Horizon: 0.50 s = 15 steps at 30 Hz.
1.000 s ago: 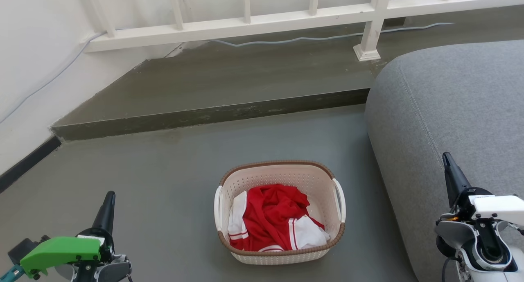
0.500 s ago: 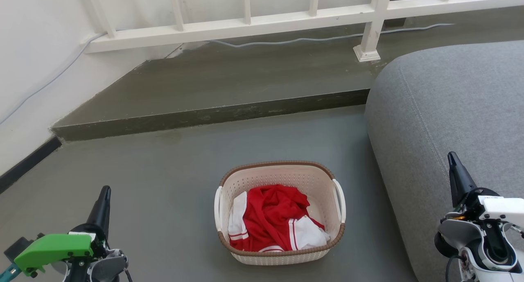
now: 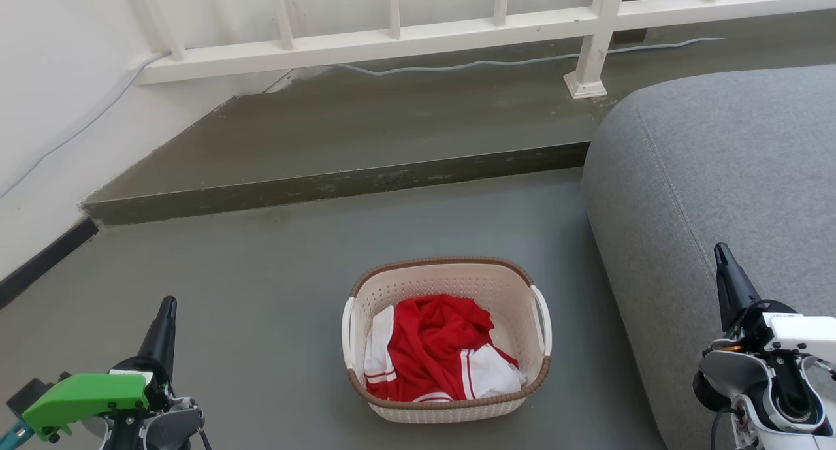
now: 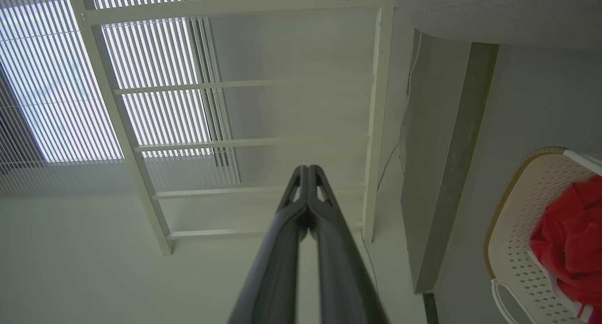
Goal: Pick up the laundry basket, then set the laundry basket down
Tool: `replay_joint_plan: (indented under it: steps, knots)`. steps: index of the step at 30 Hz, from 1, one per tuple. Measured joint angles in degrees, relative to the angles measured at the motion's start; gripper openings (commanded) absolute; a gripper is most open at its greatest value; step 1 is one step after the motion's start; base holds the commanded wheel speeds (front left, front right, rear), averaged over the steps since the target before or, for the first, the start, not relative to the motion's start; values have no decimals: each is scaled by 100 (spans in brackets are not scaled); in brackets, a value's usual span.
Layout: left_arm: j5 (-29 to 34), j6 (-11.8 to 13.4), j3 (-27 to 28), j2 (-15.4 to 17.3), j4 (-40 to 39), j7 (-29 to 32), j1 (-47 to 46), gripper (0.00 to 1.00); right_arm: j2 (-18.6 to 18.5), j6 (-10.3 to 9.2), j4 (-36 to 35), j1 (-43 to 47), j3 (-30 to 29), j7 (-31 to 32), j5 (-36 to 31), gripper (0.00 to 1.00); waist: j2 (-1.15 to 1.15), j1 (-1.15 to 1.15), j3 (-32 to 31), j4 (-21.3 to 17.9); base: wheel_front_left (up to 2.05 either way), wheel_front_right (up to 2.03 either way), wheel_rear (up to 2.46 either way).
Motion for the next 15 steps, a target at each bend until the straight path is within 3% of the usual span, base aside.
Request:
replay_joint_plan:
  steps: [15]
  knots:
    - [-1,0,4,-1,-1,0,-1,0,1,0,7,-1,-7,1,0,0,0,0,0,0,0,0,0]
